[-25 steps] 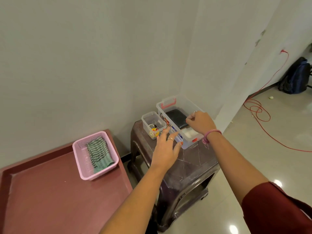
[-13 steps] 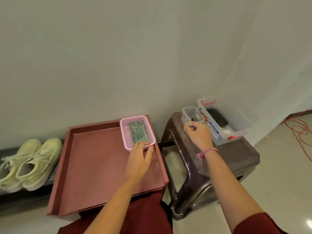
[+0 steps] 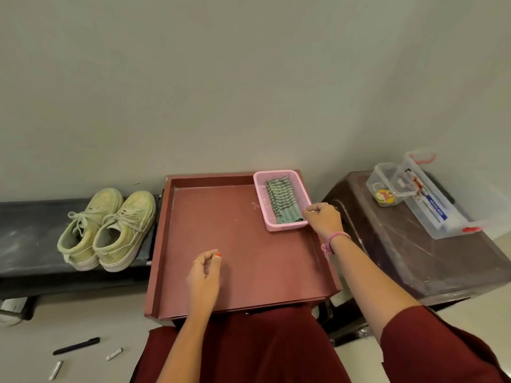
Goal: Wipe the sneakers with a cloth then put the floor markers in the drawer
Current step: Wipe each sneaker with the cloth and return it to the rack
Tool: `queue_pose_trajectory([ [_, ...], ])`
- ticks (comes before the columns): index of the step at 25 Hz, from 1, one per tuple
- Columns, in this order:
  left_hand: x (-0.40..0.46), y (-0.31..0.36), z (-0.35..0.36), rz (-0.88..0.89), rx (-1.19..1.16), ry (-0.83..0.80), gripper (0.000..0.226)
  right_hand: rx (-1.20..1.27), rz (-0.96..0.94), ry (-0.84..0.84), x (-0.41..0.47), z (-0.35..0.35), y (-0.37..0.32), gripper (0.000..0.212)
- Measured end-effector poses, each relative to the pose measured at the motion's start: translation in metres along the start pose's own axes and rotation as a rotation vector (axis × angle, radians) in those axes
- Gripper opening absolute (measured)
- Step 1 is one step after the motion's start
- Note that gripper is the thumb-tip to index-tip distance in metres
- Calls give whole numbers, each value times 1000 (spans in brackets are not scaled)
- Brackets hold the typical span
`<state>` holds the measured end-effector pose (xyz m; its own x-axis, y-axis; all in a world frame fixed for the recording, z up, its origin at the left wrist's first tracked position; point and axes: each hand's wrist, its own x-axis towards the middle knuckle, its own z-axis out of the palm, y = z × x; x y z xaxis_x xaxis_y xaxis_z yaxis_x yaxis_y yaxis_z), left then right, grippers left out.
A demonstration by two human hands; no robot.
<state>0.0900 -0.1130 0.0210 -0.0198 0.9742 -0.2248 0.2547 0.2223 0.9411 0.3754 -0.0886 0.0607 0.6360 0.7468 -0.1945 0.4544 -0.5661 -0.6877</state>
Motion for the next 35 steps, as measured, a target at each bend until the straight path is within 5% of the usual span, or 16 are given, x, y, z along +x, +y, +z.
queue_pose_trajectory([
  [5,28,-42,-13,-250,-205,74,14,-230,-27,-37,41,51,-20,18],
  [10,53,-41,-8,-423,-393,-25,11,-464,-92,-120,77,96,-36,23],
  [20,62,-51,3,-497,-407,-71,15,-1003,-282,-82,95,133,-24,25],
  [26,61,-53,1,-508,-406,-75,16,-464,-66,-24,110,99,-20,25],
  [29,61,-53,2,-518,-406,-68,15,22,134,-10,111,73,-22,22],
  [31,59,-53,2,-533,-408,-61,13,481,307,-97,100,56,-28,12],
  [35,49,-49,-5,-530,-435,-49,10,1082,330,-410,55,24,-41,39],
])
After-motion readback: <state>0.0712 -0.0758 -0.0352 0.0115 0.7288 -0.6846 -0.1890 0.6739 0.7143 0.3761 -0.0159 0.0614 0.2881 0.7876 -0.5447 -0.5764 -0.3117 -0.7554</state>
